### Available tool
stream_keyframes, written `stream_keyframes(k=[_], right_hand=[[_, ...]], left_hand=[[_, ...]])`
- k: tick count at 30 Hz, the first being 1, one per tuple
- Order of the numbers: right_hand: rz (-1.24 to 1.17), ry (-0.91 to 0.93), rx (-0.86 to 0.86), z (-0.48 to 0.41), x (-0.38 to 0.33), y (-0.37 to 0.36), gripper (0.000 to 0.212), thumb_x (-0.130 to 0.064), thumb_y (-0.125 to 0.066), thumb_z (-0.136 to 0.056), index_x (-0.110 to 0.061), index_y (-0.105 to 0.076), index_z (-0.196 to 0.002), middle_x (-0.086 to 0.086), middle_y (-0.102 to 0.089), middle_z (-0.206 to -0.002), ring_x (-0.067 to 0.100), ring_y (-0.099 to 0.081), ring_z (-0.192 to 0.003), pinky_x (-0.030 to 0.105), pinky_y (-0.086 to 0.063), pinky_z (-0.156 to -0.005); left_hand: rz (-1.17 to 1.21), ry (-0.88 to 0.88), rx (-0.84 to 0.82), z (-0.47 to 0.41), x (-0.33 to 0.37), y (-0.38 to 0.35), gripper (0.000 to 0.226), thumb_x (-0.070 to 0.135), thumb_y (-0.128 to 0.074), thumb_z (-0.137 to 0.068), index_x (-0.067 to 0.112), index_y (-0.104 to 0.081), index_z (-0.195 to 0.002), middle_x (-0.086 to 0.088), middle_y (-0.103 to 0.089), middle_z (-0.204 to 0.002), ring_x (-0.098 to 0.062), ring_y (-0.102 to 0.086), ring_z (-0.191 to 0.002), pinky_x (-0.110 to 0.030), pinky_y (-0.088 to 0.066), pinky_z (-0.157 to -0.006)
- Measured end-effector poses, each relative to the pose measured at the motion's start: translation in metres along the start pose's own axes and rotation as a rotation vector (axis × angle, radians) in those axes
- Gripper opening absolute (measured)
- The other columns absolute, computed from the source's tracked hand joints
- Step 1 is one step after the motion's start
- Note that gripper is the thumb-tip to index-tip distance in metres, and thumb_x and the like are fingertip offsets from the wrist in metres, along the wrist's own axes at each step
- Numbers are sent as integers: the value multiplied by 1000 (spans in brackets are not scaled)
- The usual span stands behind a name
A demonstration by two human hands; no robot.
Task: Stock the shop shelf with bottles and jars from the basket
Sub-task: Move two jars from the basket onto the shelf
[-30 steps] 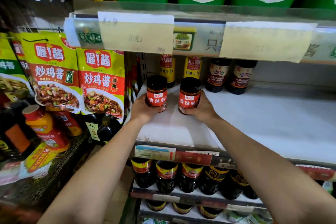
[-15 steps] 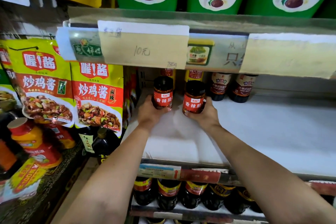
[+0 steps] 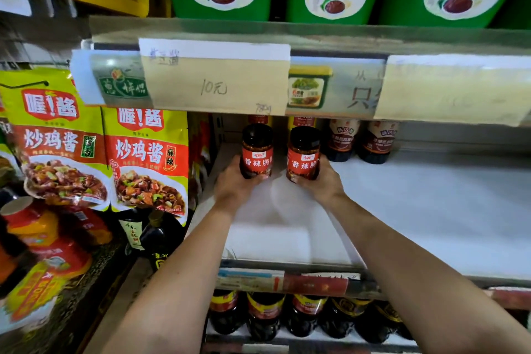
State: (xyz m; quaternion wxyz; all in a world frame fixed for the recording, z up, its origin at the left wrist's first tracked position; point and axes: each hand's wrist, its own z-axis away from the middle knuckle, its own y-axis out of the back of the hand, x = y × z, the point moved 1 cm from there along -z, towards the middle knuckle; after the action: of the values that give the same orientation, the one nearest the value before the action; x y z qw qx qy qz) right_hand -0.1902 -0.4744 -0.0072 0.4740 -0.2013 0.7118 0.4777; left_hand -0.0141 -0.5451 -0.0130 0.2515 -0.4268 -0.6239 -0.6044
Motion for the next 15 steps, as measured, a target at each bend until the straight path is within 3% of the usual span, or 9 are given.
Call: stream_keyframes(k=[15], right_hand=[[104, 16, -2, -1, 0, -4, 79, -36, -73, -74, -20, -30, -139, 9, -55, -132, 31, -50, -122, 37, -41, -100]], left_hand=[[10, 5, -12, -2, 1, -1, 72, 39, -76, -66, 20, -45, -128, -7, -60, -127, -28, -55, -117, -42, -45, -98]])
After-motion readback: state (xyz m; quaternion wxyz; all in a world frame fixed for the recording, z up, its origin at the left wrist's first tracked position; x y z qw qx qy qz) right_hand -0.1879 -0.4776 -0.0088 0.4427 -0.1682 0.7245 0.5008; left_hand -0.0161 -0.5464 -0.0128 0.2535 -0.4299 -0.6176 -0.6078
